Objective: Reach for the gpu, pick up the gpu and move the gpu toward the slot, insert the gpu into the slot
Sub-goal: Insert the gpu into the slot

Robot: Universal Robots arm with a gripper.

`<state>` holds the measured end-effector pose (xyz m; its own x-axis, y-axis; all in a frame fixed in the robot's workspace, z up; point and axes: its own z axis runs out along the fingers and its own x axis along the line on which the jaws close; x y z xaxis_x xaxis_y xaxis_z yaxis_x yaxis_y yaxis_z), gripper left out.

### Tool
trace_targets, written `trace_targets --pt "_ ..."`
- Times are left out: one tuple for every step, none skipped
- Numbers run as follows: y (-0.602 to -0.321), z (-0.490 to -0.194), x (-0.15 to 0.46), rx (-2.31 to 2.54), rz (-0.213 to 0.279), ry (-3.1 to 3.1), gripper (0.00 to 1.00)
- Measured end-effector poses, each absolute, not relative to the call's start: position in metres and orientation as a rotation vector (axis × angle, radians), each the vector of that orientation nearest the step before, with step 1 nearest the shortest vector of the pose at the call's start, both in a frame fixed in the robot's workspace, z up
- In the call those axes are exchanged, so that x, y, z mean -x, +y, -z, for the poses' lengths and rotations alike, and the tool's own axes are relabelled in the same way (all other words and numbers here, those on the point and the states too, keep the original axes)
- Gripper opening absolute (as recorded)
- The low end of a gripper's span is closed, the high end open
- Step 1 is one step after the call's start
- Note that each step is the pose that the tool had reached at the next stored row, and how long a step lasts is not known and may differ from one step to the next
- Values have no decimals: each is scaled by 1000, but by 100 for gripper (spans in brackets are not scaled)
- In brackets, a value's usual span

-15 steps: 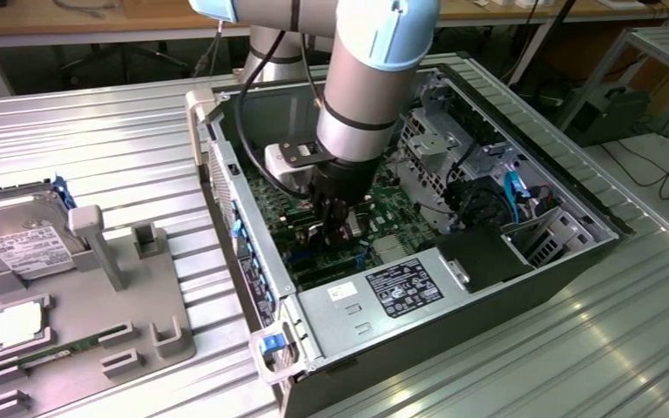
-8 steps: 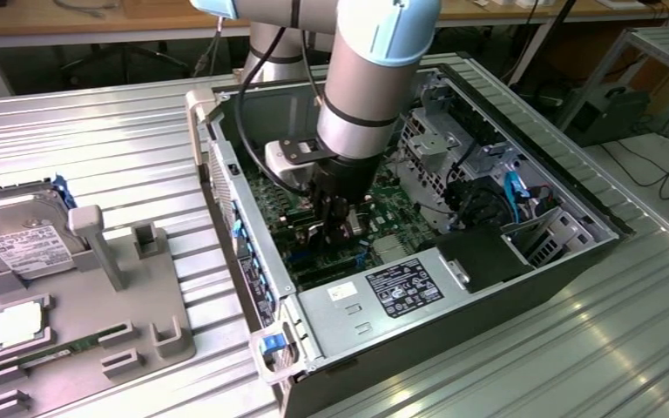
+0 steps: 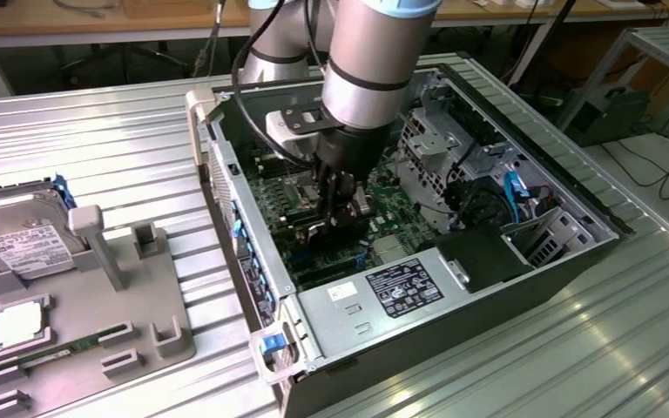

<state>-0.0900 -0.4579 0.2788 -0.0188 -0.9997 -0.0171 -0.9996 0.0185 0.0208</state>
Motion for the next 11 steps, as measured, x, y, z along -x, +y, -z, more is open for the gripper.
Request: trace_targets --pt "-458 -281 90 -2199 40 -2241 35" --pt "-458 -282 90 -2200 39 -2241 35" --pt "-458 -283 90 -2200 39 -2242 35" --pt "-458 -284 90 -2200 38 -2242 35" --pt "-458 -285 90 -2201 38 -2242 35" --pt "-457 -285 90 -2201 37 -2241 35" --pt "-457 -285 90 -2201 38 -2241 33" --pt "-457 -285 90 -2201 37 -2241 20" --pt "-457 -285 90 -2201 37 -2241 20" --pt "-457 -285 90 -2201 37 -2241 20" --pt "-457 -285 90 -2201 37 -2241 14"
